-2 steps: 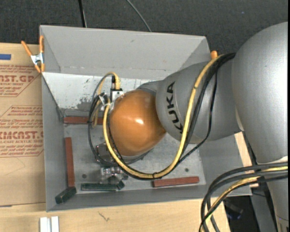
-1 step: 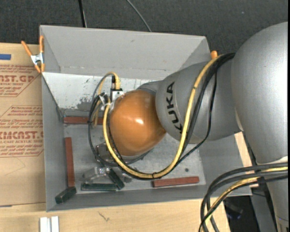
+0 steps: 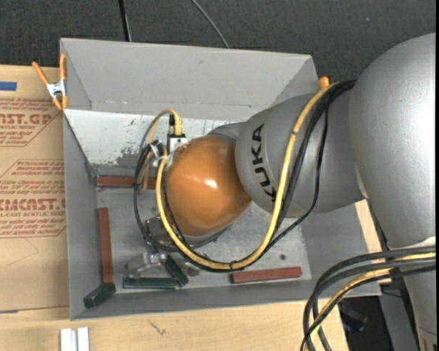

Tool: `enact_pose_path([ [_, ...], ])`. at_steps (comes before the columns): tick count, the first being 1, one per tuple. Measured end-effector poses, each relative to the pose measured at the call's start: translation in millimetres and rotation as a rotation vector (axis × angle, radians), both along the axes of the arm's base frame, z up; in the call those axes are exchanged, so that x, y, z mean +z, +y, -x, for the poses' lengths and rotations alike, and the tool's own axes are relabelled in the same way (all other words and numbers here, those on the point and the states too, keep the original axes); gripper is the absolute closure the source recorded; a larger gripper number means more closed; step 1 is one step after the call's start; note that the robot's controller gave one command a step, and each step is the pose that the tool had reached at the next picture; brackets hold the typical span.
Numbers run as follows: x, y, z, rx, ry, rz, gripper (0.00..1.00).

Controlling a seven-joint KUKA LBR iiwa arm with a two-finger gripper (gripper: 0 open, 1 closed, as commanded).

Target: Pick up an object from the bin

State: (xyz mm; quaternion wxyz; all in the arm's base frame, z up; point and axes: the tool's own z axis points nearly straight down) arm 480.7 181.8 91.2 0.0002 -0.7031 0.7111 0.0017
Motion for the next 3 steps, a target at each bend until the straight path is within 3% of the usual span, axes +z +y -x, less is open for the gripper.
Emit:
enact_pose_path([
  [1,-20,-8,-2.4,-0.016,-0.001,0.001,1.00],
  [2,-20,-8,-2.5,-0.017,-0.001,0.001,1.00],
  [3,32,-18,-5.8,-0.020,0.005,0.002,1.00],
])
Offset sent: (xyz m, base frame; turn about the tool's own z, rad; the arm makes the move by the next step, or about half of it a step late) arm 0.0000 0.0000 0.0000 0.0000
